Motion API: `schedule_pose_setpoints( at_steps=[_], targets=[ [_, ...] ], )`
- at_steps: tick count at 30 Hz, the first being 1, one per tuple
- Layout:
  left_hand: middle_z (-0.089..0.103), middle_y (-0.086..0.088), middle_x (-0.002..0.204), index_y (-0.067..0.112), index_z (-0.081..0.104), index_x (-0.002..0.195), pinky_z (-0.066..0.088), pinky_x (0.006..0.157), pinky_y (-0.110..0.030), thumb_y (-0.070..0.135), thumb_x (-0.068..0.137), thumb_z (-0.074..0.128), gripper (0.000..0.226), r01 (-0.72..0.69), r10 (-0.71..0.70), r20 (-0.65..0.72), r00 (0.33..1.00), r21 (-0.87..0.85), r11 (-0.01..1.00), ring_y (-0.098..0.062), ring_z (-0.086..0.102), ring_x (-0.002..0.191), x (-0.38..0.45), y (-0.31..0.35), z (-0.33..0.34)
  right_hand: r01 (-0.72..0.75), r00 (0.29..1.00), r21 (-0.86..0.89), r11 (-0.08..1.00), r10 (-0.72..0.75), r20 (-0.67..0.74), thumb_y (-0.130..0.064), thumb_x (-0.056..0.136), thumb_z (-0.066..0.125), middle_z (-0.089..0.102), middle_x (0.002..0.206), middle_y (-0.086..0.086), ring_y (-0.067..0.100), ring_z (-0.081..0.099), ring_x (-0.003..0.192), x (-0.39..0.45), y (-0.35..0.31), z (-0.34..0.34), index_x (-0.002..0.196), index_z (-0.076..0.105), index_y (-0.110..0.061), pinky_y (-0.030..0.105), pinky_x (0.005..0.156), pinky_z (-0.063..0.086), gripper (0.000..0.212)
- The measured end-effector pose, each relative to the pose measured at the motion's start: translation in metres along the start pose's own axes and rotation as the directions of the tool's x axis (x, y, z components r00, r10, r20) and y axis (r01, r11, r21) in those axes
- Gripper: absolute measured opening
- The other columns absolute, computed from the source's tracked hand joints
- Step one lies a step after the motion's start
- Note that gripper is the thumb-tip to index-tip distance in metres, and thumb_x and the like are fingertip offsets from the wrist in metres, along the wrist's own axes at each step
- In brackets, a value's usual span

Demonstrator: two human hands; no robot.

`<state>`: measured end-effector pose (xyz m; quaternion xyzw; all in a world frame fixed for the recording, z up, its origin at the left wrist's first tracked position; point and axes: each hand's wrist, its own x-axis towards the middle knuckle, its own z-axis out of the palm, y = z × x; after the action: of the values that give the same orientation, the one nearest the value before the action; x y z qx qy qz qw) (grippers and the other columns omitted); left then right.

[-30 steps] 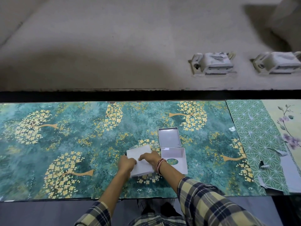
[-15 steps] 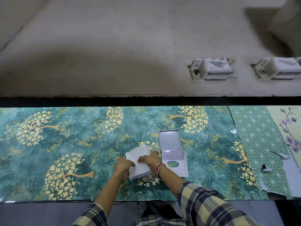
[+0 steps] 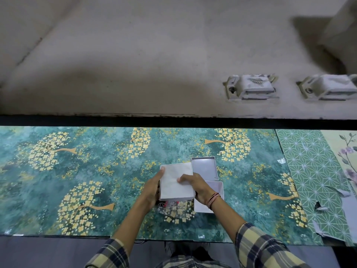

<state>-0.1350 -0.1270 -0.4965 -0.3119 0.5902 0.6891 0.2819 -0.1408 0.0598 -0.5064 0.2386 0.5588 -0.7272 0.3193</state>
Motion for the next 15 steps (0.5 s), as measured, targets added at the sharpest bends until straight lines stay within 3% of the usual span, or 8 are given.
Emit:
schedule_pose_setpoints(
  at_steps=[4, 7, 11, 15],
  targets=[
    [0.079, -0.018, 0.103, 0.013, 0.072, 0.112, 0.058, 0.075, -0.048, 0.063, 0.089, 0.063, 0.056, -0.066, 0.066, 0.011, 0.998, 0.067, 0.996, -0.044, 0.073, 0.100, -0.004, 0.001, 0.025, 0.084, 0.996, 0.026, 0.996, -0.083, -0.031, -0.027, 0.079, 0.081, 0.077, 0.114, 0.014, 0.034, 0.074, 0.099, -0.001, -0.001, -0.007, 0.125, 0.067, -0.007, 0.039, 0.075, 0.061, 0.052],
    [0.076, -0.016, 0.105, 0.013, 0.068, 0.114, 0.058, 0.066, -0.038, 0.060, 0.093, 0.059, 0.053, -0.104, 0.106, -0.004, 0.994, 0.139, 0.985, -0.036, 0.073, 0.093, -0.006, -0.002, 0.039, 0.140, 0.987, 0.007, 0.990, -0.139, -0.077, -0.038, 0.083, 0.081, 0.078, 0.115, 0.013, 0.035, 0.074, 0.106, -0.002, 0.000, -0.013, 0.126, 0.067, -0.011, 0.044, 0.085, 0.063, 0.053],
    [0.072, -0.014, 0.114, 0.015, 0.062, 0.124, 0.059, 0.069, -0.038, 0.055, 0.098, 0.054, 0.049, -0.139, 0.139, 0.014, 0.990, 0.211, 0.968, -0.032, 0.071, 0.099, -0.002, -0.008, 0.047, 0.182, 0.980, -0.035, 0.983, -0.184, -0.072, -0.031, 0.089, 0.078, 0.077, 0.116, 0.013, 0.036, 0.073, 0.107, -0.008, 0.003, -0.024, 0.125, 0.068, -0.011, 0.042, 0.083, 0.063, 0.043],
    [0.071, -0.011, 0.120, 0.020, 0.053, 0.136, 0.058, 0.074, -0.038, 0.048, 0.102, 0.051, 0.044, -0.128, 0.101, 0.114, 0.988, 0.262, 0.957, -0.031, 0.070, 0.106, 0.001, -0.016, 0.053, 0.164, 0.980, -0.038, 0.986, -0.167, -0.111, -0.036, 0.086, 0.078, 0.076, 0.117, 0.015, 0.037, 0.073, 0.106, -0.011, 0.010, -0.039, 0.126, 0.067, -0.011, 0.045, 0.084, 0.063, 0.049]
  ],
)
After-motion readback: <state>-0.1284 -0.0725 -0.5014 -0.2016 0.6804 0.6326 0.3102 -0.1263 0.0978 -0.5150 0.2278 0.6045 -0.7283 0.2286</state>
